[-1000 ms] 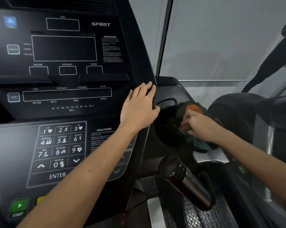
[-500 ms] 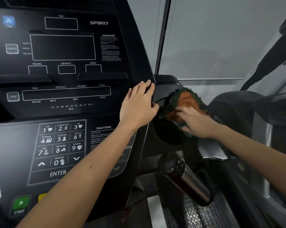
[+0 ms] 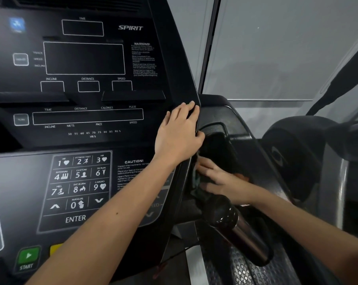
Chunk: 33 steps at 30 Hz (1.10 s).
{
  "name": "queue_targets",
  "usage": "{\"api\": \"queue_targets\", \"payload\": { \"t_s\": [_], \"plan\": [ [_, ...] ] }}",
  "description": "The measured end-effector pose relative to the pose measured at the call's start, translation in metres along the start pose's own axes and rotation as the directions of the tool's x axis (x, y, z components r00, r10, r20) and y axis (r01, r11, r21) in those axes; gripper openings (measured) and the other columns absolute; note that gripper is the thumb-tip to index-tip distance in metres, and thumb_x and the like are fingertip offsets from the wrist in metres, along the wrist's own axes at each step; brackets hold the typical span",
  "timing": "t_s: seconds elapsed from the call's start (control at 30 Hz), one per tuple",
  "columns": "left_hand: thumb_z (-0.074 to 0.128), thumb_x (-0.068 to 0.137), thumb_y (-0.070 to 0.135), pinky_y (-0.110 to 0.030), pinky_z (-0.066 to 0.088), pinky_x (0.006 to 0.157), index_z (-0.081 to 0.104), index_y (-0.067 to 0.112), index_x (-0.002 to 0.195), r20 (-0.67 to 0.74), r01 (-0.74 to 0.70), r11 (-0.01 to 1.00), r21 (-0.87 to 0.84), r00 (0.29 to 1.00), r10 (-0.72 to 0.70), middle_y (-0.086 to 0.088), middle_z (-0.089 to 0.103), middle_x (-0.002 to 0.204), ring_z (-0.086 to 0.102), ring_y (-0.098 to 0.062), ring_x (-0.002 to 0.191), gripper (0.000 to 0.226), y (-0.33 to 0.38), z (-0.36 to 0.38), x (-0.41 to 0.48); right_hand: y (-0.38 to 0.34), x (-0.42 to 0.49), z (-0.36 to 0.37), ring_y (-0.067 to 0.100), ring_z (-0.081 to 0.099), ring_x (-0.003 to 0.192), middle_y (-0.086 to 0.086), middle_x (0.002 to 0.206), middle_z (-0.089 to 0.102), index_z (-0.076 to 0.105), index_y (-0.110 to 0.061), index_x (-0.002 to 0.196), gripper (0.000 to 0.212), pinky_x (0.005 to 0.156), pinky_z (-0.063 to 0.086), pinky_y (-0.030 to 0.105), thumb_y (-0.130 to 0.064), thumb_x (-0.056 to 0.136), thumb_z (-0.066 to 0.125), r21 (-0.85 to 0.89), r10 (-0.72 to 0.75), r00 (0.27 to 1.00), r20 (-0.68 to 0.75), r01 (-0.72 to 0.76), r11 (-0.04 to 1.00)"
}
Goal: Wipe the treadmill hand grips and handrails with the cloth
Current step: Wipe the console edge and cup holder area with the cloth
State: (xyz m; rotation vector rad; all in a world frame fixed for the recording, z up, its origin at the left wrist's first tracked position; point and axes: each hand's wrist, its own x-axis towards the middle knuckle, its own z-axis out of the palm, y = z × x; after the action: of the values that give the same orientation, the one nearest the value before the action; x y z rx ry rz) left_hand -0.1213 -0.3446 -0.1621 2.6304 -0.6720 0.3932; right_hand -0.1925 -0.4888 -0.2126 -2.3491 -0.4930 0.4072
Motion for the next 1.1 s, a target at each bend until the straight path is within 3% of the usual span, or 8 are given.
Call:
{"api": "queue_targets", "payload": {
  "t_s": [0.1,0.3,0.47,0.57,0.7,0.8,0.9,1.1],
  "plan": [
    [0.043,0.093,0.033,-0.035,0.007,0.117,0.018,0.02,0.148,0.002,-0.001,1.0,0.003,1.0,0.001,0.005,0.015,0.156,0.006,-0.011,0.144,0.062,0.0,0.001,0.0,-0.003,0.026,0.002,0.004,-0.012,0.14,-0.004,0.156,-0.004,0.02,-0.011,0.146,0.058,0.111,-0.003,0.014,-0.002,0.094,0.044,0.058,0.01,0.996,-0.09,-0.005,0.998],
    [0.044,0.093,0.033,-0.034,0.007,0.117,0.017,0.02,0.148,0.001,-0.008,1.0,0.0,1.0,0.008,0.006,0.014,0.156,0.005,-0.01,0.144,0.063,0.0,0.0,0.0,0.022,0.057,-0.005,0.019,-0.028,0.138,0.005,0.153,-0.026,-0.004,-0.015,0.149,0.068,0.117,-0.008,0.043,-0.025,0.098,0.041,-0.013,0.116,0.963,-0.245,-0.123,0.992],
    [0.043,0.093,0.033,-0.033,0.005,0.117,0.018,0.02,0.148,0.013,-0.006,1.0,-0.012,1.0,0.006,0.007,0.014,0.156,0.004,-0.009,0.144,0.063,-0.001,-0.001,-0.001,0.038,0.054,-0.023,0.016,-0.029,0.136,0.007,0.151,-0.03,-0.004,-0.012,0.149,0.08,0.118,-0.004,0.041,-0.011,0.093,0.052,0.187,0.159,0.85,-0.503,-0.073,0.98],
    [0.043,0.093,0.033,-0.032,0.005,0.116,0.016,0.021,0.149,0.015,-0.006,1.0,-0.004,1.0,0.006,0.007,0.013,0.157,0.004,-0.009,0.144,0.063,-0.001,-0.001,-0.001,0.037,0.065,-0.015,0.026,-0.02,0.142,0.015,0.153,-0.023,0.006,-0.01,0.149,0.077,0.118,0.004,0.047,-0.002,0.089,0.054,0.145,0.121,0.805,-0.581,-0.044,0.988],
    [0.043,0.093,0.033,-0.032,0.004,0.116,0.016,0.021,0.149,0.018,-0.002,1.0,-0.005,1.0,0.002,0.007,0.013,0.157,0.003,-0.009,0.144,0.063,0.0,-0.001,-0.001,0.027,0.073,-0.005,0.026,0.02,0.136,0.024,0.145,0.017,0.047,0.008,0.126,0.045,0.108,0.023,0.011,0.01,0.082,0.056,-0.025,-0.042,0.744,-0.667,0.034,0.999],
    [0.043,0.093,0.033,-0.033,0.004,0.116,0.016,0.021,0.149,0.017,-0.003,1.0,-0.003,1.0,0.003,0.007,0.013,0.157,0.003,-0.009,0.144,0.063,0.0,-0.001,-0.001,0.026,0.064,-0.007,0.026,0.044,0.114,0.021,0.125,0.039,0.059,0.011,0.105,0.025,0.096,0.04,0.02,0.008,0.08,0.06,-0.02,-0.035,0.789,-0.614,0.029,0.999],
    [0.044,0.093,0.032,-0.032,0.004,0.116,0.017,0.021,0.148,0.016,0.005,1.0,-0.005,1.0,-0.005,0.007,0.013,0.157,0.002,-0.009,0.144,0.063,0.0,0.0,-0.001,0.025,0.056,-0.002,0.019,0.043,0.109,0.02,0.12,0.043,0.058,0.01,0.109,0.029,0.093,0.036,0.007,0.009,0.08,0.059,-0.002,-0.048,0.816,-0.577,0.057,0.998],
    [0.043,0.093,0.033,-0.032,0.004,0.116,0.018,0.021,0.148,0.018,0.001,1.0,-0.016,1.0,0.0,0.008,0.013,0.157,0.003,-0.008,0.144,0.062,-0.001,-0.001,-0.001,0.03,0.059,-0.018,0.034,0.021,0.134,0.018,0.147,0.017,0.037,-0.004,0.135,0.066,0.11,0.025,0.038,-0.033,0.083,0.065,-0.191,0.075,0.776,-0.626,-0.245,0.95]
  ]
}}
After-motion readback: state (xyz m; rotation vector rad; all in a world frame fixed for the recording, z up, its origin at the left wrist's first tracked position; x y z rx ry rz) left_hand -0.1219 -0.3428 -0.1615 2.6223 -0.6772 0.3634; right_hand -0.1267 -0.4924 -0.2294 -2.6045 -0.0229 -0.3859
